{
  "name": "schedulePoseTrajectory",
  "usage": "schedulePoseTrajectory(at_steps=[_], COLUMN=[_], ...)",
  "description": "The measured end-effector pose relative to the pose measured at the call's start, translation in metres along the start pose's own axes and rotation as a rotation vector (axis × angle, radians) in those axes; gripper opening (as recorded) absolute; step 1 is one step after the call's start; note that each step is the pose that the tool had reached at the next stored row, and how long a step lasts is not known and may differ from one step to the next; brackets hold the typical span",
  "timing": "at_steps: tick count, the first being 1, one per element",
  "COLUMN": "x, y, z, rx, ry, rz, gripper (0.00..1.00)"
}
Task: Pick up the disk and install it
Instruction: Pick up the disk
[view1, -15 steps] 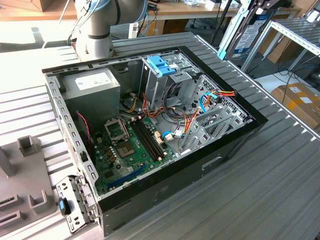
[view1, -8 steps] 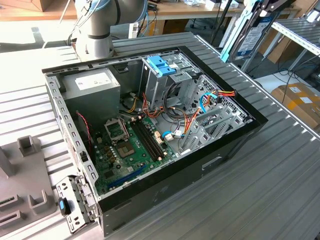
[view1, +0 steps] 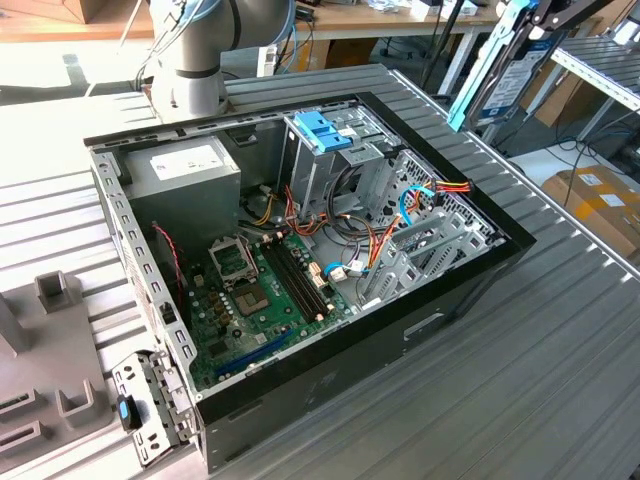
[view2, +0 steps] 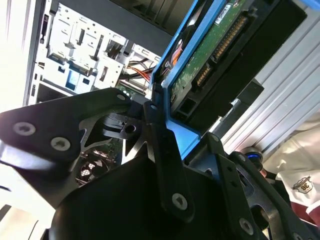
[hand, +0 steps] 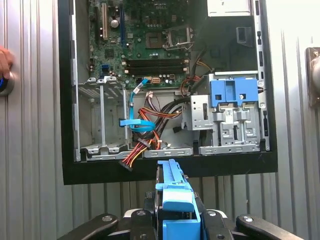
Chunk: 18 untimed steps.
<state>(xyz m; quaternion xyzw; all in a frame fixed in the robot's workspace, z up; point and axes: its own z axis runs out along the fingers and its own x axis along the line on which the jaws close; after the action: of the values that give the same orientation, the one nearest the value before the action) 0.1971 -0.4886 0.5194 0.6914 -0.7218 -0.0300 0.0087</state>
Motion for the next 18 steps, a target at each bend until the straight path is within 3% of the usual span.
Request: schedulePoseTrajectory(at_steps=[18], x=[0.0260], y=[-0.0008], z=[-0.0008], rx=[0.0000], ry=[0.0000], rz=[0.000], gripper=[0.37])
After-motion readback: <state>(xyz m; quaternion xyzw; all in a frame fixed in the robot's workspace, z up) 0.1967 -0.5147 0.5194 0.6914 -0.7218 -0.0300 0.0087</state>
